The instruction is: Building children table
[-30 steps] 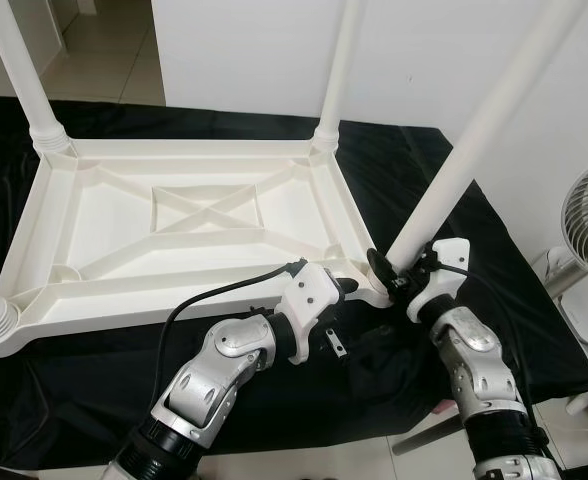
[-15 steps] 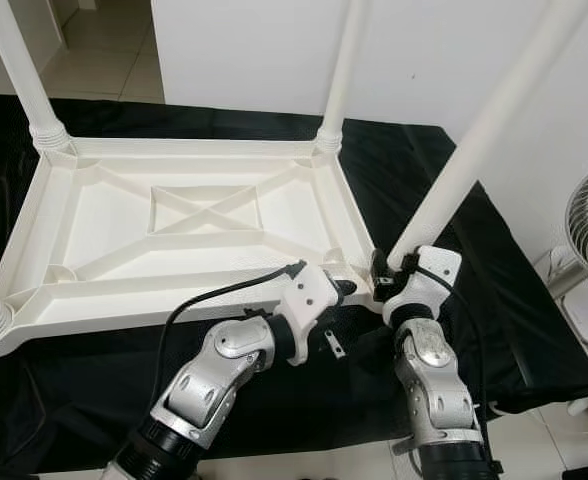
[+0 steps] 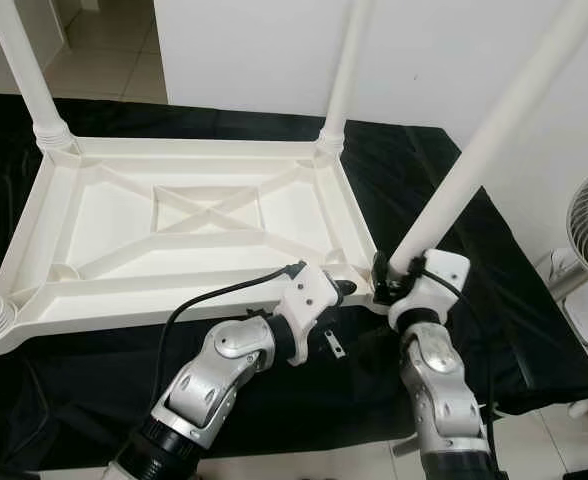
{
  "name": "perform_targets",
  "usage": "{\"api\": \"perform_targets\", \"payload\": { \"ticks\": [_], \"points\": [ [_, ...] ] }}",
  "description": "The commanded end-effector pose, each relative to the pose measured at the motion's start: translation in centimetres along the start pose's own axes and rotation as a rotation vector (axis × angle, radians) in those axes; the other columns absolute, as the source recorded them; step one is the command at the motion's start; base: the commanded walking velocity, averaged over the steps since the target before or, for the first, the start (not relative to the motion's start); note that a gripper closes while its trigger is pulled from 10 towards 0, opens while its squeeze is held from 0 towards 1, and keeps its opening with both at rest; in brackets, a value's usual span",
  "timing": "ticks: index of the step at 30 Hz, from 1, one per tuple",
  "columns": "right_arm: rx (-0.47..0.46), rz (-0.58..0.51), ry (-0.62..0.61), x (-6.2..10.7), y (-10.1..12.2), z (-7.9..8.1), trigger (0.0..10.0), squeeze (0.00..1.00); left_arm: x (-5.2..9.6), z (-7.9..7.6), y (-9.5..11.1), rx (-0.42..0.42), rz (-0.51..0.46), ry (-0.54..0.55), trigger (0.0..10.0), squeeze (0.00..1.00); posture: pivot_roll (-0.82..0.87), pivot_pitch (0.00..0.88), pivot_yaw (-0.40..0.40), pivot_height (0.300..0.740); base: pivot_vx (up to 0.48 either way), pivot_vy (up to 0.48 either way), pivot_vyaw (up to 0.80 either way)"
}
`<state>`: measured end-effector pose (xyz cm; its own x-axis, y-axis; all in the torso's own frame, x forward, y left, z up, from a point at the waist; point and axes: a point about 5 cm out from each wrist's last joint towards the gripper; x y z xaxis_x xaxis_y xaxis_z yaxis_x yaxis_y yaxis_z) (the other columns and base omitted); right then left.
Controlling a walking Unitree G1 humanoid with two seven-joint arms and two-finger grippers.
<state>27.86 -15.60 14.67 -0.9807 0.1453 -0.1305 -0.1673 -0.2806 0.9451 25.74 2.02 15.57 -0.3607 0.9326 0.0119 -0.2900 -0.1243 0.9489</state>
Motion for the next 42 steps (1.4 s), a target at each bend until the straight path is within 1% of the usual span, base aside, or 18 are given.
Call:
{"api": "perform_targets", "payload": {
  "ticks": [1, 8, 9, 13, 19, 20, 21, 22, 23, 24, 25, 32, 35, 38, 39, 40, 41, 42],
  "points": [
    [-0.009, -0.04, -0.037, 0.3, 0.8, -1.0, 10.0, 1.0, -0.1, -0.4, 0.0, 0.0, -0.003, -0.016, 10.0, 0.0, 0.04, 0.065, -0.111, 0.74, 0.0, 0.0, 0.0],
    [-0.003, -0.042, -0.032, 1.1, 1.4, -1.6, 10.0, 1.0, 0.2, -0.4, -0.1, 0.001, 0.003, -0.018, 10.0, 0.0, 0.03, 0.072, -0.106, 0.74, 0.0, 0.0, 0.0],
    [-0.01, -0.047, 0.007, 1.8, 1.7, -1.3, 10.0, 0.0, 0.4, -0.2, -0.2, -0.002, 0.01, -0.019, 10.0, 0.0, 0.02, 0.084, -0.096, 0.74, 0.0, 0.0, 0.0],
    [-0.039, -0.057, 0.1, 3.7, 2.5, -0.6, 10.0, 0.0, 1.1, 0.6, -0.5, -0.026, 0.037, -0.024, 10.0, 0.0, 0.02, 0.094, -0.087, 0.74, 0.0, 0.0, 0.0],
    [-0.04, -0.054, 0.117, 4.5, 2.7, -0.6, 10.0, 0.0, 1.3, 1.0, -0.5, -0.035, 0.045, -0.024, 10.0, 0.0, 0.01, 0.1, -0.079, 0.74, 0.0, 0.0, 0.0],
    [-0.041, -0.05, 0.124, 5.0, 2.8, -0.7, 8.1, 0.0, 1.5, 1.3, -0.5, -0.041, 0.05, -0.024, 10.0, 0.0, 0.01, 0.106, -0.073, 0.74, 0.0, 0.0, 0.0],
    [-0.041, -0.05, 0.124, 5.0, 2.8, -0.7, 8.1, 0.0, 1.5, 1.3, -0.5, -0.041, 0.05, -0.024, 10.0, 0.0, 0.01, 0.106, -0.073, 0.74, 0.0, 0.0, 0.0],
    [-0.044, -0.042, 0.128, 5.4, 2.9, -0.8, 5.0, 0.0, 1.7, 1.6, -0.6, -0.05, 0.056, -0.024, 10.0, 0.0, 0.01, 0.106, -0.073, 0.74, 0.0, 0.0, 0.0],
    [-0.043, -0.039, 0.135, 5.8, 3.1, -0.9, 3.0, 0.0, 1.9, 1.8, -0.5, -0.06, 0.062, -0.025, 10.0, 0.0, 0.01, 0.109, -0.072, 0.74, 0.0, 0.0, 0.0],
    [-0.043, -0.039, 0.135, 5.8, 3.1, -0.9, 3.0, 0.0, 1.9, 1.8, -0.5, -0.06, 0.062, -0.025, 10.0, 0.0, 0.01, 0.109, -0.072, 0.74, 0.0, 0.0, 0.0],
    [-0.043, -0.037, 0.146, 6.1, 3.2, -1.0, 0.0, 0.0, 2.2, 2.1, -0.6, -0.072, 0.07, -0.026, 10.0, 0.0, 0.01, 0.11, -0.07, 0.74, 0.0, 0.0, 0.0],
    [-0.067, -0.016, 0.192, 6.4, 3.2, -0.8, 0.0, 0.0, 3.1, 3.1, -0.6, -0.102, 0.097, -0.023, 10.0, 0.0, 0.02, 0.117, -0.072, 0.74, 0.0, 0.0, 0.0],
    [-0.103, 0.025, 0.297, 6.1, 3.2, -0.5, 0.0, 0.0, 3.6, 3.6, 0.0, -0.117, 0.093, -0.021, 10.0, 0.0, 0.04, 0.119, -0.076, 0.74, 0.0, 0.0, 0.0],
    [-0.125, 0.059, 0.37, 5.5, 3.1, -0.3, 0.0, 0.0, 3.7, 3.5, 0.4, -0.109, 0.078, -0.014, 10.0, 0.0, 0.04, 0.118, -0.074, 0.74, 0.0, 0.0, 0.0],
    [-0.134, 0.088, 0.413, 5.2, 3.0, -0.3, 3.8, 0.0, 3.7, 3.3, 0.5, -0.102, 0.071, -0.011, 10.0, 0.0, 0.04, 0.119, -0.073, 0.74, 0.0, 0.0, 0.0],
    [-0.14, 0.108, 0.441, 5.0, 3.0, -0.2, 3.8, 0.0, 3.7, 3.2, 0.5, -0.097, 0.067, -0.01, 10.0, 0.0, 0.04, 0.119, -0.073, 0.74, 0.0, 0.0, 0.0],
    [-0.146, 0.128, 0.473, 4.8, 2.9, -0.3, 10.0, 0.0, 3.7, 3.0, 0.6, -0.092, 0.062, -0.014, 10.0, 0.0, 0.04, 0.119, -0.073, 0.74, 0.0, 0.0, 0.0],
    [-0.146, 0.128, 0.473, 4.8, 2.9, -0.3, 10.0, 0.0, 3.7, 3.0, 0.6, -0.092, 0.062, -0.014, 10.0, 0.0, 0.04, 0.119, -0.073, 0.74, 0.0, 0.0, 0.0]
  ]
}}
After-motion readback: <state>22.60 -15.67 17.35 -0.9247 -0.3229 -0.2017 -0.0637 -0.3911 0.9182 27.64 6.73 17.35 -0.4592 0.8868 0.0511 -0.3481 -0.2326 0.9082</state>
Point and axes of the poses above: a point about 5 cm out from each wrist's last joint towards the gripper, its own x axis pointing back from the gripper into the wrist, its own y axis along the axis of the wrist's last joint, z = x × y, and after that the axes turned 13 degrees about -x, right-handed
